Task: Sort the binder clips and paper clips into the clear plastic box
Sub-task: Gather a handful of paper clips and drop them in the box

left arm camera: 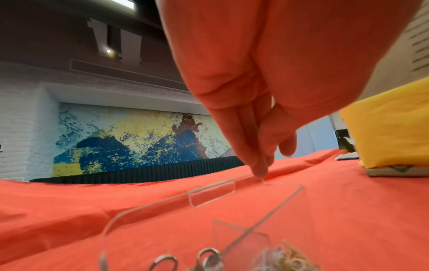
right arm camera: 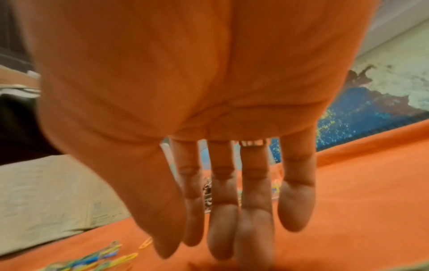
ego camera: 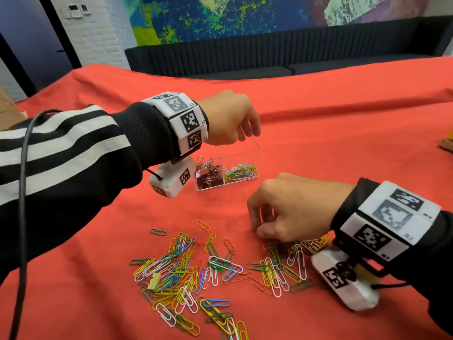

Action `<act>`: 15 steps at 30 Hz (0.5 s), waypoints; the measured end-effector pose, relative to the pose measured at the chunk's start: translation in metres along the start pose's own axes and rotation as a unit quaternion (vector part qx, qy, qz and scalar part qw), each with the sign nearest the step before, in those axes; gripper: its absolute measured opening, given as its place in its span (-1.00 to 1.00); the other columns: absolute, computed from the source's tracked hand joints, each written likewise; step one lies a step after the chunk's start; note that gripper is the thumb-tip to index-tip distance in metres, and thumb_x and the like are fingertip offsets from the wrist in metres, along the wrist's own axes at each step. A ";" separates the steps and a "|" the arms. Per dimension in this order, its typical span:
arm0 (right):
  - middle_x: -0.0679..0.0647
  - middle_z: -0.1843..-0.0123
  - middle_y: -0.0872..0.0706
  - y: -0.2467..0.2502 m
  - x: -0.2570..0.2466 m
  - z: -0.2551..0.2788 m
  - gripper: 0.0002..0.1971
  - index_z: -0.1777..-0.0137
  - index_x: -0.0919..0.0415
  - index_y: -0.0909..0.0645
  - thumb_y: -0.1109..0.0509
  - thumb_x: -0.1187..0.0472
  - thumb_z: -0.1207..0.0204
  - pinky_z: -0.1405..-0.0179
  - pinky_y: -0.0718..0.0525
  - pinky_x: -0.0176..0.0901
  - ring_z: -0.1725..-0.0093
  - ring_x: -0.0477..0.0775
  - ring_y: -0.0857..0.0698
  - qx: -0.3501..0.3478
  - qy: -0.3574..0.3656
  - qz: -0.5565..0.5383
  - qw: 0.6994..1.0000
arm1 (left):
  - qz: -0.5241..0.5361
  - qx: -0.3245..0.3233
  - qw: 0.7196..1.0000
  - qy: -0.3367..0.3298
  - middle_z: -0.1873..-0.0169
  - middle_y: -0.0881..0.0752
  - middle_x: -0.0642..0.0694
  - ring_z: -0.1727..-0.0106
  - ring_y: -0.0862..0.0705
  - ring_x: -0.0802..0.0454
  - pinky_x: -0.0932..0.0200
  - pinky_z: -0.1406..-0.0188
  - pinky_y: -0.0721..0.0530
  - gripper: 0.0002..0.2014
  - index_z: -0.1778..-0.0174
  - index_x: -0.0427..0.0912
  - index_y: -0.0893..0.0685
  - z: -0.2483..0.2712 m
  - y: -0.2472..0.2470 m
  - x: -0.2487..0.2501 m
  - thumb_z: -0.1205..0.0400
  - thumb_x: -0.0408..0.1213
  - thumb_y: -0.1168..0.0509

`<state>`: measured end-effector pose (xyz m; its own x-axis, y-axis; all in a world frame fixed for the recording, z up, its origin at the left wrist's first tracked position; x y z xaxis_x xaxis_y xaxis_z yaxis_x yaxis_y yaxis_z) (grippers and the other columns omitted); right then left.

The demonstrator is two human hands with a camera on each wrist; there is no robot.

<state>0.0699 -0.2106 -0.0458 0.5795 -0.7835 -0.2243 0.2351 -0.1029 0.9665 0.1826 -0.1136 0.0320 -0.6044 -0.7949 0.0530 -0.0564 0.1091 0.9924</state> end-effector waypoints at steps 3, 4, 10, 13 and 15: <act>-0.18 0.21 -0.82 0.006 0.011 0.011 -0.88 0.05 -0.10 -0.77 -0.49 0.05 -0.43 0.13 -0.69 -0.30 0.24 -0.27 -0.71 -0.018 -0.009 0.021 1.000 | -0.012 0.034 0.999 -0.040 0.13 -0.84 0.15 0.13 -0.78 0.21 0.22 -0.07 -0.70 -0.77 -0.07 0.06 -0.81 0.020 0.007 0.016 -0.55 -0.26 -0.38; -0.21 0.19 -0.82 0.006 0.016 0.016 -0.85 0.02 -0.12 -0.77 -0.48 0.07 -0.43 0.18 -0.64 -0.41 0.25 -0.31 -0.71 -0.031 -0.015 0.032 0.999 | -0.013 0.022 0.998 -0.053 0.18 -0.83 0.17 0.16 -0.77 0.22 0.21 -0.03 -0.71 -0.83 -0.04 0.08 -0.80 0.031 0.005 0.023 -0.55 -0.14 -0.41; -0.33 -0.02 -0.70 0.003 0.031 0.036 -0.59 -0.13 -0.31 -0.68 -0.52 0.07 -0.28 0.06 -0.67 -0.33 0.07 -0.22 -0.72 -0.089 -0.045 0.076 0.992 | -0.073 -0.305 0.948 -0.061 -0.03 -0.75 0.22 0.16 -0.68 0.32 0.24 -0.04 -0.65 -0.30 -0.27 0.18 -0.61 0.104 -0.051 0.041 -0.27 0.43 -0.49; -0.25 0.01 -0.71 -0.001 0.031 0.039 -0.62 -0.10 -0.22 -0.69 -0.47 0.16 -0.28 -0.06 -0.73 -0.14 0.04 -0.12 -0.69 -0.083 -0.055 0.093 0.991 | -0.081 -0.343 0.935 -0.039 -0.08 -0.63 0.13 -0.04 -0.66 0.07 0.08 -0.10 -0.68 -0.15 -0.24 0.21 -0.44 0.126 -0.073 0.036 -0.09 0.31 -0.66; -0.18 0.06 -0.76 -0.004 0.029 0.039 -0.67 -0.03 -0.14 -0.71 -0.40 0.24 -0.30 -0.01 -0.74 -0.15 0.07 -0.08 -0.70 -0.075 -0.062 0.094 0.991 | -0.035 -0.328 0.944 -0.024 0.01 -0.67 0.06 0.06 -0.70 0.02 0.09 0.08 -0.69 -0.27 -0.12 0.17 -0.47 0.132 -0.080 0.035 -0.14 0.12 -0.72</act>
<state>0.0553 -0.2568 -0.0514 0.5263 -0.8501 -0.0166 0.2502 0.1362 0.9586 0.0607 -0.0713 -0.0599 -0.6540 -0.7565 -0.0048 0.3963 -0.3480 0.8496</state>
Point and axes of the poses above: each hand's wrist, its own z-axis away from the middle knuckle, its own y-axis out of the back of the hand, x = y × z, the point moved 5 cm from there along -z, towards the middle knuckle
